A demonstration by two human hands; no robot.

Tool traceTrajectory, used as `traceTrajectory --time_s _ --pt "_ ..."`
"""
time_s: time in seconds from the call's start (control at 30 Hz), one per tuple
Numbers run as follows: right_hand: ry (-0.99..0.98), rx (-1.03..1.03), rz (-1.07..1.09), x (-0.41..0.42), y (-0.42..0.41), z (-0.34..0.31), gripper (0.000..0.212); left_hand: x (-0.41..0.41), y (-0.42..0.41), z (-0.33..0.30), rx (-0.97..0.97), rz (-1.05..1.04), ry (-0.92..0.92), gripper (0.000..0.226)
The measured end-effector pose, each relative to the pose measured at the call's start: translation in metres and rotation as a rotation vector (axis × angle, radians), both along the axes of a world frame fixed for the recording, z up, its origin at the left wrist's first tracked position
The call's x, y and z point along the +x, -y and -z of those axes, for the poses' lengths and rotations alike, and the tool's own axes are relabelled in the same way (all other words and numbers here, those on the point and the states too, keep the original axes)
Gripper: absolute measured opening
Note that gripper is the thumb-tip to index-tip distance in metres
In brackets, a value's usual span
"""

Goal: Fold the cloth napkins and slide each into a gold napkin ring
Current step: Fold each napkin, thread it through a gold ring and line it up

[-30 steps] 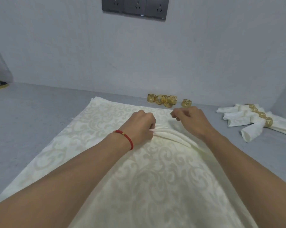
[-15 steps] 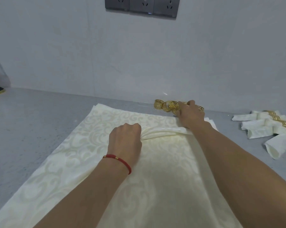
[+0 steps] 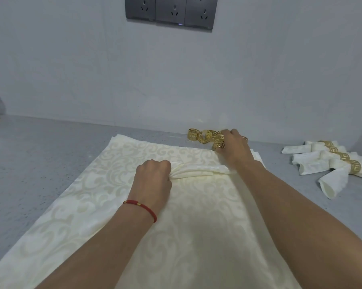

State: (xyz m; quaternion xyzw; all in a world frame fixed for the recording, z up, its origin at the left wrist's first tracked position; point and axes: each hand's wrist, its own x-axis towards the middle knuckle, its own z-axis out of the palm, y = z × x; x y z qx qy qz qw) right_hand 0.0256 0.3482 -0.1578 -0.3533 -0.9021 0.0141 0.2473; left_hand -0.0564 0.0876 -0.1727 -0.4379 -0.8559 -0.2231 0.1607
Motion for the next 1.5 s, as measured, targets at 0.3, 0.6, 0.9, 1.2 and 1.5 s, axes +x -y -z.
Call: traceTrajectory --time_s 0.3,0.6,0.9,1.2,1.5 --pt "-0.735 -0.380 -0.086 0.111 0.045 -0.029 0.019 0.001 0.006 -0.006 0.158 0.053 -0.025 0.021" --pt "-0.960 -0.871 -0.008 0.155 0.089 0.001 0.021 0.002 0.009 -0.011 0.250 0.049 -0.094 0.013" --pt "-1.152 -1.116 -0.075 0.155 0.092 -0.003 0.042 0.011 0.012 -0.012 0.332 0.139 -0.160 0.023" --pt "-0.769 -0.892 -0.341 0.161 0.101 -0.007 0.043 0.016 0.013 -0.008 0.385 0.283 -0.209 0.009" --pt "-0.149 -0.113 -0.293 0.167 0.110 -0.015 0.048 0.019 0.015 -0.014 0.326 0.438 -0.317 0.019"
